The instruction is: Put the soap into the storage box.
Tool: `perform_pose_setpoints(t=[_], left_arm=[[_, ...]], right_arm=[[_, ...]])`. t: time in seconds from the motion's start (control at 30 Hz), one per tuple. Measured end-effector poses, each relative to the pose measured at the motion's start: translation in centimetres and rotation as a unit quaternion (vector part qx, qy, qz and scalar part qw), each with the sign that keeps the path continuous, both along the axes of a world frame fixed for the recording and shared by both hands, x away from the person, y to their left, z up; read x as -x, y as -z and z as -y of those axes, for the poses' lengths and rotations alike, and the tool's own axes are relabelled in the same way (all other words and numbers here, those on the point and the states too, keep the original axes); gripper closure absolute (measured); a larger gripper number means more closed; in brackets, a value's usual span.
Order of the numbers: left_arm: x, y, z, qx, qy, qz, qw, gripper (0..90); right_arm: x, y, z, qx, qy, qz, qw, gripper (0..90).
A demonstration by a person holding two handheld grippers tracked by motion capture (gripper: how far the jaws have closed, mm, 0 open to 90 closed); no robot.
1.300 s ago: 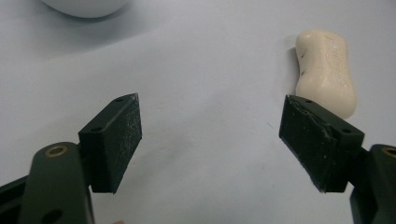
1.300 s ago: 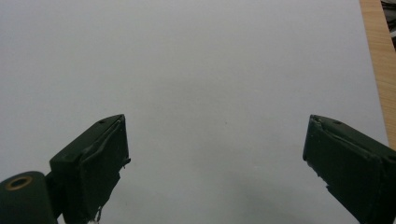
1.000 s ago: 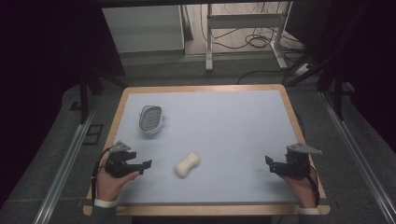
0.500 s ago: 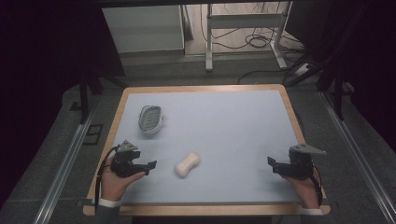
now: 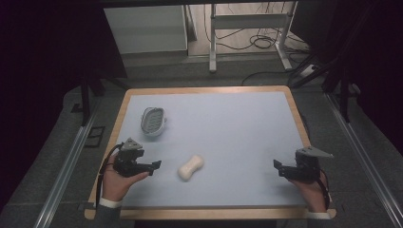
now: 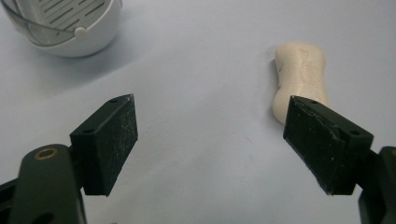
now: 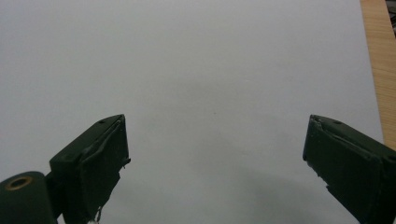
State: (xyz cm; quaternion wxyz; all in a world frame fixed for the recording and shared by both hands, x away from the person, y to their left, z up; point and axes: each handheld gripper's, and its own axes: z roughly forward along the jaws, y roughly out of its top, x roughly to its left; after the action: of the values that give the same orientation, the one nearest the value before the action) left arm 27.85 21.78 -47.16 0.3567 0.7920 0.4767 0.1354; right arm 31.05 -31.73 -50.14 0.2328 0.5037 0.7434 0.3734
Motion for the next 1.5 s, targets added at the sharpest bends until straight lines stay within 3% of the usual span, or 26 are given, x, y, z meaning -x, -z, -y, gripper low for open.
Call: perform_pose_setpoints(t=[0.77,1.5], left_arm=[[-1.3,-1.5,2.3,-0.023,0.033,0.002,0.9992,17.8],[-3.0,-1.6,4.9,-0.049,0.062,-0.009,0.9968,18.0]], right_arm=[[0.0,0.1,0.1,0.003,-0.002,-0.004,1.0000,6.4],[-0.1,0.2,0.1,0.006,-0.003,-0.008,0.9999,6.5]])
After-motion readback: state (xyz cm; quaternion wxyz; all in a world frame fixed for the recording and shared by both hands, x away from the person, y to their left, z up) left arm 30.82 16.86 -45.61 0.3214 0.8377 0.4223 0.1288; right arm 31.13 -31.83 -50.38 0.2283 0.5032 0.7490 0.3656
